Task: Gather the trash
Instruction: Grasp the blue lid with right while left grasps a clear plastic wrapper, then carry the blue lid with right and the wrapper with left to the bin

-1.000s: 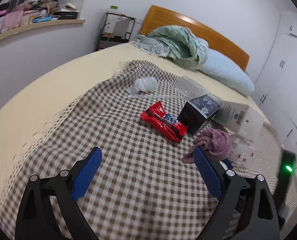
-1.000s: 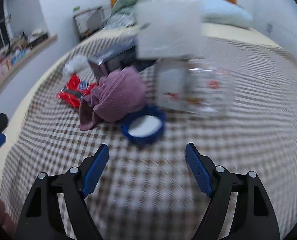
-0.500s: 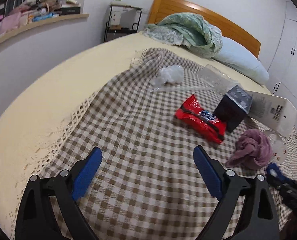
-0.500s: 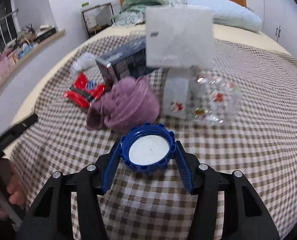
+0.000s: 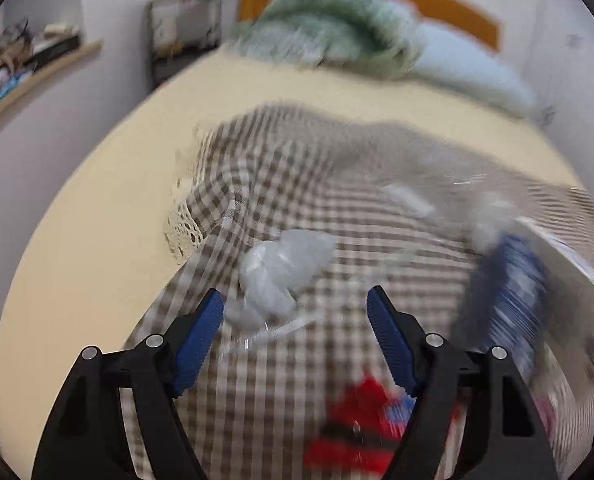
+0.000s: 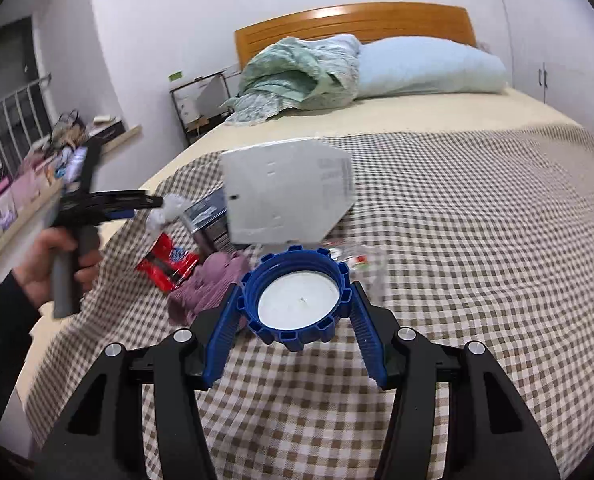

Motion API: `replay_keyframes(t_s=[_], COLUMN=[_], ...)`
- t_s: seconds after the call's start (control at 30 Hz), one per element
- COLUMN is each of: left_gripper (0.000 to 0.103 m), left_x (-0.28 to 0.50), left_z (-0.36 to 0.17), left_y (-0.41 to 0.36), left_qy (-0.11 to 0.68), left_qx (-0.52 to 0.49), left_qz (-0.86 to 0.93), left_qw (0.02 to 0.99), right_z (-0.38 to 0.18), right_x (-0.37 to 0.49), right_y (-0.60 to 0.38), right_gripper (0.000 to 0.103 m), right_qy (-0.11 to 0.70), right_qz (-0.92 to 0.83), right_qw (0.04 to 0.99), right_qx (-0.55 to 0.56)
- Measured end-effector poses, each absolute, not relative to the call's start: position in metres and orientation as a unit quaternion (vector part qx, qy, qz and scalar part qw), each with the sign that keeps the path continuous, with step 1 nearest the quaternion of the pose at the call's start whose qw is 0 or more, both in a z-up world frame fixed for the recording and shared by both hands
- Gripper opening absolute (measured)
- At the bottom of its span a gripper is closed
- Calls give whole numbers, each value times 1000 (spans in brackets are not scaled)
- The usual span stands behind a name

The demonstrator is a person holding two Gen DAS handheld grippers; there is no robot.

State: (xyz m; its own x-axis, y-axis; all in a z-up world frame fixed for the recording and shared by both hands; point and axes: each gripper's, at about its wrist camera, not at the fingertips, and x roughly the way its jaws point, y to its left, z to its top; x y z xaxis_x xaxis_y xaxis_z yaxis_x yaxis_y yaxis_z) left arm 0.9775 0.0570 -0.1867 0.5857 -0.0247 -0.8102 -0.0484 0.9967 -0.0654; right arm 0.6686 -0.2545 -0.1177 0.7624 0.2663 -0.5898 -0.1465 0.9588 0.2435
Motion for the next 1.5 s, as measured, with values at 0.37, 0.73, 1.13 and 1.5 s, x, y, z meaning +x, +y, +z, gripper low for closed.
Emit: replay_keyframes(t_s=[0.37,0.73,1.13,1.5], left_gripper=[17,16,15,15], left_x=[997,906,715,544], left_z=[-178,-114,-27,-92], left_y=[70,62,-22,-236], left_qy=[482,433,382,434], left_qx=[-85,-92,-56,-9], left_qz=[46,18,-63,-310], left_qw=[871,897,920,846], right_z=[-136,-125,-76,-187], right_x=[684,670,579,353], right_y=[-267,-253,-273,-465], right_gripper=[53,53,53,53], right_qy=[347,327,276,449], right_qz=[110,103,95,-123], right_qw=[921,932,948,880], right_qx=[141,118,129,93])
